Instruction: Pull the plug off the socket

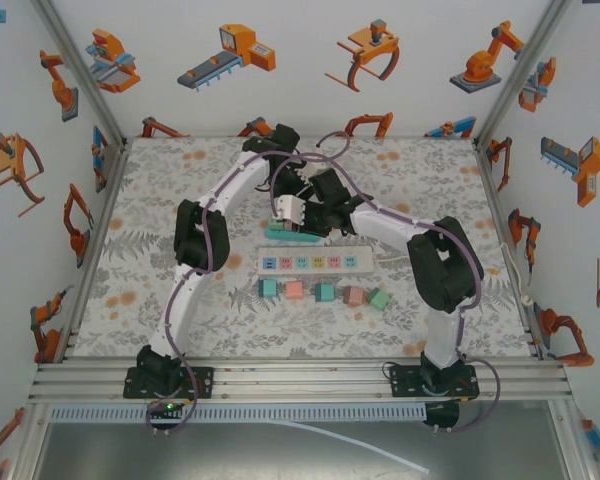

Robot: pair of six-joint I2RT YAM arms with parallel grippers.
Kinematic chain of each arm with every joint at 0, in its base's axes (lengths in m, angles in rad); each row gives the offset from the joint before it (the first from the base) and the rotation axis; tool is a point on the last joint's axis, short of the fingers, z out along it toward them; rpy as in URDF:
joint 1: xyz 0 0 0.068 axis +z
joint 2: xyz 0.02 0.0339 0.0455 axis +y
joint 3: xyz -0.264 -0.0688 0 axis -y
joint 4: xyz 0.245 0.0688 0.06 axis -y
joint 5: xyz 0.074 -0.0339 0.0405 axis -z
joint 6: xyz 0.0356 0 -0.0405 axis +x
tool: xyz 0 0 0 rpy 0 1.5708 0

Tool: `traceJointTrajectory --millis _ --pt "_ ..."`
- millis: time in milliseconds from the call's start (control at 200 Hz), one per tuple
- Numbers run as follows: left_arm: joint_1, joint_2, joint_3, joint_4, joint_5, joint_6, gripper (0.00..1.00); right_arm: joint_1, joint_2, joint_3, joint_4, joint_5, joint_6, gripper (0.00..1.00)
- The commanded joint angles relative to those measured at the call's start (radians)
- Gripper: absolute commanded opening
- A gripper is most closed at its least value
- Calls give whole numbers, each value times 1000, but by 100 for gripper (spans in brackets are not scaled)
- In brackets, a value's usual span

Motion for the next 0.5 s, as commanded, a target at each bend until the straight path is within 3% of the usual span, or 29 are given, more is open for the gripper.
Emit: traceJointTrajectory --millis 0,210,365,496 --pt "3 119 -38 35 -150 35 55 -10 -91 29 54 -46 50 17" --pt "2 124 -39 40 -167 33 55 -21 -105 68 22 -78 104 16" --pt "3 124 -38 41 -165 29 55 16 -71 115 -88 9 9 14" --pt "4 124 -40 43 -167 28 54 14 -84 119 -82 -50 63 13"
